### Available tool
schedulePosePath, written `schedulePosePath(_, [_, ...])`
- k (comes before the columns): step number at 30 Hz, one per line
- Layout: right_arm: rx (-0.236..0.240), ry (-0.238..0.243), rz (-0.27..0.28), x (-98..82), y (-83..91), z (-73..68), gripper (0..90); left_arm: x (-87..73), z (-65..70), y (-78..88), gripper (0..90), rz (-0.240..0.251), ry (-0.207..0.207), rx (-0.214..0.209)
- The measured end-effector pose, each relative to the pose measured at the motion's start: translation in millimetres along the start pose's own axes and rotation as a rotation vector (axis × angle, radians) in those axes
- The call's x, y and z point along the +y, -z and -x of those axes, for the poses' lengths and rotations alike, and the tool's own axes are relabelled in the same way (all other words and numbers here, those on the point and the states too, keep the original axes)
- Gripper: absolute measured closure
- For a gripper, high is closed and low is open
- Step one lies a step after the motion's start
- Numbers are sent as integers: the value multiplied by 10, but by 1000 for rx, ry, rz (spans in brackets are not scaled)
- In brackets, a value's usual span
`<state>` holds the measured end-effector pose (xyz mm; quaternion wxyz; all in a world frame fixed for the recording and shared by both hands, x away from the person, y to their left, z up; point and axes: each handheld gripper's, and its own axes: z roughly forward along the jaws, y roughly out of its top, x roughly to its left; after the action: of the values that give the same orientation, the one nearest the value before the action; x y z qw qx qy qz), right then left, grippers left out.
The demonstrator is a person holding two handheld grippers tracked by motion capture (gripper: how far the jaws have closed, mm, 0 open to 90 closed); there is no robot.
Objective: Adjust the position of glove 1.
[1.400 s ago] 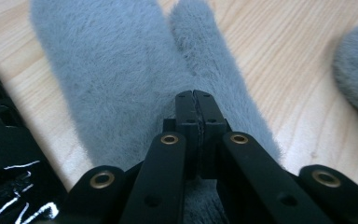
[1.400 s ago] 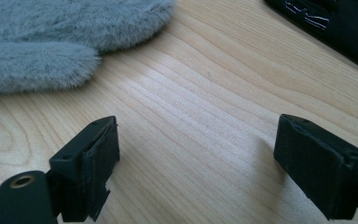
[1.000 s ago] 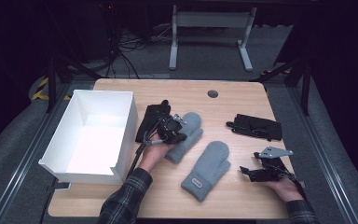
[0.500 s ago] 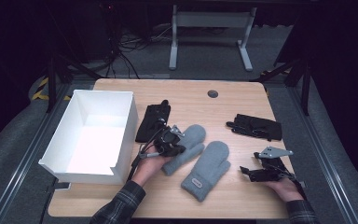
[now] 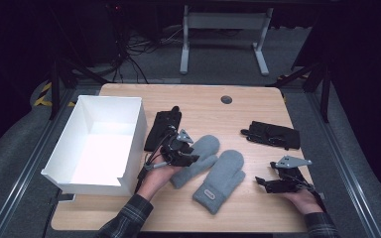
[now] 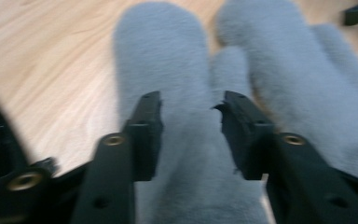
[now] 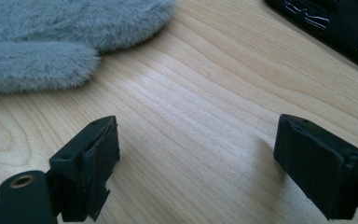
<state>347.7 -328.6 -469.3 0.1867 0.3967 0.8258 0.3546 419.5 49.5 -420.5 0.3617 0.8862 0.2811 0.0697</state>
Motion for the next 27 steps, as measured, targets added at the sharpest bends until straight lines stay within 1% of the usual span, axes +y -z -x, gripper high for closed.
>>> schedulePosePath(1, [0, 0, 0, 0, 0, 0, 143, -6, -15, -15, 510, -6, 9, 6])
schedulePosePath(3, [0, 0, 0, 0, 0, 0, 144, -29, -47, -59, 450, -17, 18, 10])
schedulePosePath(4, [0, 0, 0, 0, 0, 0, 144, -45, -62, -91, 405, -34, 23, 18])
schedulePosePath(5, [0, 0, 0, 0, 0, 0, 144, -45, -62, -91, 394, -34, 23, 18])
schedulePosePath(6, [0, 0, 0, 0, 0, 0, 144, -72, -78, -142, 383, -51, 24, 25])
schedulePosePath(7, [0, 0, 0, 0, 0, 0, 144, -72, -78, -142, 381, -51, 24, 25])
schedulePosePath(10, [0, 0, 0, 0, 0, 0, 144, -108, -92, -205, 389, -64, 32, 14])
schedulePosePath(11, [0, 0, 0, 0, 0, 0, 143, -122, -102, -221, 433, -70, 37, -3])
schedulePosePath(12, [0, 0, 0, 0, 0, 0, 144, -122, -102, -221, 476, -70, 37, -3])
schedulePosePath(13, [0, 0, 0, 0, 0, 0, 144, -129, -111, -219, 522, -75, 38, -20])
schedulePosePath(14, [0, 0, 0, 0, 0, 0, 144, -129, -111, -219, 591, -75, 38, -20])
schedulePosePath(15, [0, 0, 0, 0, 0, 0, 144, -132, -110, -212, 591, -76, 43, -27])
schedulePosePath(16, [0, 0, 0, 0, 0, 0, 144, -131, -110, -211, 686, -76, 42, -29])
schedulePosePath(17, [0, 0, 0, 0, 0, 0, 144, -128, -110, -210, 717, -73, 40, -31])
schedulePosePath(18, [0, 0, 0, 0, 0, 0, 144, -122, -110, -194, 758, -71, 48, -36])
schedulePosePath(19, [0, 0, 0, 0, 0, 0, 144, -122, -110, -194, 787, -71, 48, -36])
schedulePosePath(22, [0, 0, 0, 0, 0, 0, 144, -108, -123, -152, 803, -54, 81, -51])
schedulePosePath(27, [0, 0, 0, 0, 0, 0, 144, -54, -102, -27, 814, -23, 109, -60])
